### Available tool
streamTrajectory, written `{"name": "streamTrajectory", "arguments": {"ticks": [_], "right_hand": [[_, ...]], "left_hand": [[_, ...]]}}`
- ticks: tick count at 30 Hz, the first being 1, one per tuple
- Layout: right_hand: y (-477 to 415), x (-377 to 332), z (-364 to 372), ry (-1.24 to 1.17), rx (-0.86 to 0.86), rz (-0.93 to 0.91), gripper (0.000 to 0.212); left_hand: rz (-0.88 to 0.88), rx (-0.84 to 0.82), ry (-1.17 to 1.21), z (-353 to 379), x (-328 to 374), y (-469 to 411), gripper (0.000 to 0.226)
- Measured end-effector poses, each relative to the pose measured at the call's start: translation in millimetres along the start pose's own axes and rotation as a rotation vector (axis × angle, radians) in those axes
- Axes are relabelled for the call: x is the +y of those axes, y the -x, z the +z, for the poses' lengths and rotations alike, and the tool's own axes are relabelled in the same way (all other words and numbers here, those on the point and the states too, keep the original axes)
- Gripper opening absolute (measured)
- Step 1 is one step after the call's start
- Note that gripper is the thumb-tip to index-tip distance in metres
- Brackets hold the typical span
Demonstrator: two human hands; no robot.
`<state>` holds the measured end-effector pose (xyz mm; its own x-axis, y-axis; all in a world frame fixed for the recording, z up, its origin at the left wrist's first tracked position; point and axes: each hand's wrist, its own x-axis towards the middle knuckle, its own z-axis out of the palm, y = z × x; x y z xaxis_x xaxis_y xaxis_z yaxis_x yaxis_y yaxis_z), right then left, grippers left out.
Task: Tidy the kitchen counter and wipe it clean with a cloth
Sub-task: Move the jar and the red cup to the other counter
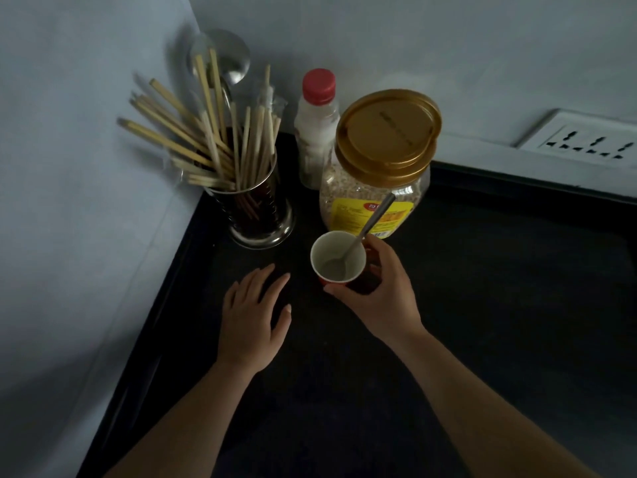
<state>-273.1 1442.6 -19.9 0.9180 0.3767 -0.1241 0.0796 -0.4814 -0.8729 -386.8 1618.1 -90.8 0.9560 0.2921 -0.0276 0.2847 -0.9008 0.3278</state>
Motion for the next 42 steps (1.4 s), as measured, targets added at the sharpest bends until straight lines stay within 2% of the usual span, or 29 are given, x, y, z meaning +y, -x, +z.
{"name": "streamTrajectory", "arguments": {"ticks": [4, 10, 16, 23, 28, 31, 33, 37, 42], "right_hand": [[-6, -15, -12, -0.025, 0.042, -0.006, 0.043], [-23, -28, -10, -0.094, 0.212, 0.085, 0.007], [-16, -37, -12, -0.033, 0.119, -0.032, 0.01], [-23, -91, -23, -0.007, 0.185, -0.297, 0.008], [-39, -157, -22, -0.128, 0.27, -0.463, 0.015], [-56, -188, -14, -0.242, 0.317, -0.488, 0.008], [-68, -195, -2, -0.231, 0.335, -0.495, 0.004], [-87, -173, 31, 0.0, 0.234, -0.394, 0.006], [-84, -137, 51, 0.141, 0.139, -0.323, 0.009]], "left_hand": [[-0.004, 0.0, 0.02, 0, 0, 1, 0.049], [0.002, 0.012, 0.041, 1, -2, 1, 0.049], [0.011, 0.022, 0.03, 3, -4, 0, 0.049], [0.062, -0.061, 0.039, -6, -9, -3, 0.053], [0.074, -0.066, 0.029, -25, -31, 2, 0.058], [0.059, -0.096, 0.007, -28, -45, 8, 0.057], [0.048, -0.116, -0.003, -26, -49, 10, 0.055], [0.044, -0.093, -0.021, -21, -47, 14, 0.055], [0.055, -0.06, -0.02, -17, -49, 18, 0.052]]}}
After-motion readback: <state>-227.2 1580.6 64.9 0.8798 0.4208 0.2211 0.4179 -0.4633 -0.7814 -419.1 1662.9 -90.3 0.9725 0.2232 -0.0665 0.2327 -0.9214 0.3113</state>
